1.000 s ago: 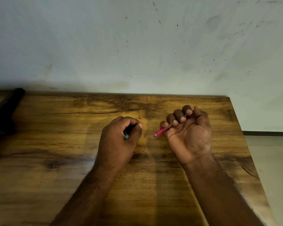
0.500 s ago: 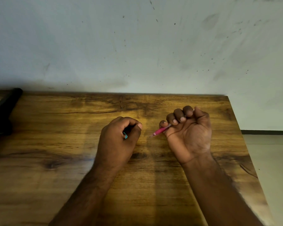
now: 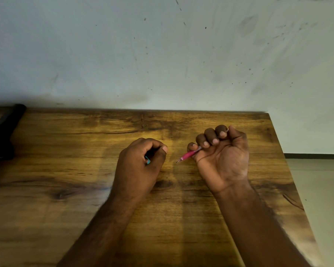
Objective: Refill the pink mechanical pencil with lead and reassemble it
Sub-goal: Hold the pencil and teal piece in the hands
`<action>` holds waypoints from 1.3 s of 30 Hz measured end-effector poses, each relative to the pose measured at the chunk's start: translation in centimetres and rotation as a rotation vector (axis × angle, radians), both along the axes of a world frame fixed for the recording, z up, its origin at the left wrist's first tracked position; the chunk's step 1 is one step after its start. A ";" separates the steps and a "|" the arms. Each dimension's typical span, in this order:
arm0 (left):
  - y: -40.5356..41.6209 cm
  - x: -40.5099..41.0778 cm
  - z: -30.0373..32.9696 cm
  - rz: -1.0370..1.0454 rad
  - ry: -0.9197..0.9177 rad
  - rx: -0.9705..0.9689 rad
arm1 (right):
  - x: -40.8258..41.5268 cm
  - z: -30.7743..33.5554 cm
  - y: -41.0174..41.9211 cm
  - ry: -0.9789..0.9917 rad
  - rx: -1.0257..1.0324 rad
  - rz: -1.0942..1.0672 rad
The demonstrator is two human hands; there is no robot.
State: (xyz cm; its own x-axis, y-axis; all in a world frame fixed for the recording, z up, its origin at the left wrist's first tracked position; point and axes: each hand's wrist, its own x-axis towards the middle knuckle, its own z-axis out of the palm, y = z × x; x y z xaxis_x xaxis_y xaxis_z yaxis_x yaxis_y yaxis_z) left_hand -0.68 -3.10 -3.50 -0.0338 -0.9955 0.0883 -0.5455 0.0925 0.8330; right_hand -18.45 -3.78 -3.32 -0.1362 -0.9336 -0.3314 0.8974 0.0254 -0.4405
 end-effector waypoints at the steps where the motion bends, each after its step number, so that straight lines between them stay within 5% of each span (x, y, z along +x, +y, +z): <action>1: 0.0 0.0 0.0 0.002 0.001 0.000 | 0.0 0.0 0.0 -0.001 -0.003 0.003; 39: 0.0 -0.1 0.1 0.012 -0.010 -0.009 | 0.4 0.3 0.1 -0.011 0.002 0.012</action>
